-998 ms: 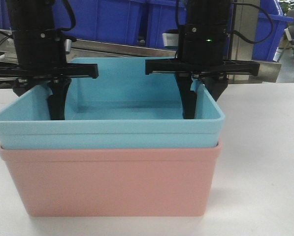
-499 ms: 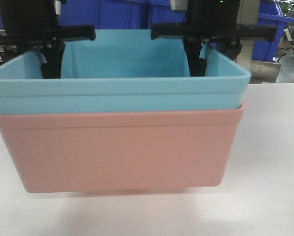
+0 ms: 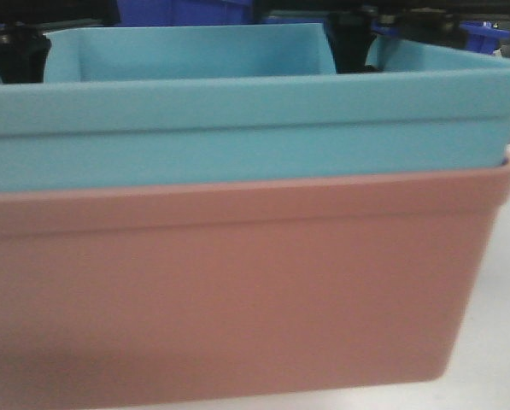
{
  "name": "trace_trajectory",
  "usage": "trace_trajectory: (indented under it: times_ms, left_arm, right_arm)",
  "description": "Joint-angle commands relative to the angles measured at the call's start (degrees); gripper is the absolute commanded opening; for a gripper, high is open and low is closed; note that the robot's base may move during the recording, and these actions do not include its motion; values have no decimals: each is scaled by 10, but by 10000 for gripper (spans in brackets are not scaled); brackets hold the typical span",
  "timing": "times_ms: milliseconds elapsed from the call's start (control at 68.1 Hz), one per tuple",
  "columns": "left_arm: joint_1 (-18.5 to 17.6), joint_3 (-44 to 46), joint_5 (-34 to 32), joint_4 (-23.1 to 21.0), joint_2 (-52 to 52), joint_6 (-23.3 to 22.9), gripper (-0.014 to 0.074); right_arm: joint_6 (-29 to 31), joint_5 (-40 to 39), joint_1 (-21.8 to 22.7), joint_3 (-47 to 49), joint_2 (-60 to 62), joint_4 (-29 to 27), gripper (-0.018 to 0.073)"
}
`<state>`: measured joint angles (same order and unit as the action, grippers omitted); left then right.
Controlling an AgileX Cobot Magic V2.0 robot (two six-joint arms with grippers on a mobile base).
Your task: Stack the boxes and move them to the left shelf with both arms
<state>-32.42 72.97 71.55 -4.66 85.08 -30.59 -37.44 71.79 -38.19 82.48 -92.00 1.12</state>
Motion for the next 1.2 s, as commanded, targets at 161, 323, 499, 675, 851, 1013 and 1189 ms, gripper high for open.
trace_trajectory:
  times_ms: [161, 323, 499, 675, 851, 1013, 1189]
  left_arm:
    - [-47, -13, 53, -18, -91, -45, -12]
    - [-76, -13, 53, -18, -103, -54, -12]
    - [-107, -18, 53, -19, -103, -79, -12]
    - [-125, -40, 53, -19, -110, -89, -12]
    - [-135, -55, 53, -18, -125, -101, -12]
    - [-136, -55, 53, -12, -133, -101, -12]
    - [-136, -55, 53, -12, -135, -101, -12]
  right_arm:
    - [-42, 43, -23, -50, 116, -2, 53]
    - [-63, 40, -39, -89, 154, -2, 53]
    - [-81, 39, -61, -108, 171, -1, 53]
    - [-91, 36, -84, -122, 172, -1, 53]
    - [-104, 32, -96, -126, 172, 2, 53]
    - [-106, 35, -96, -126, 172, 2, 53]
    - [-106, 39, -96, -126, 172, 2, 53]
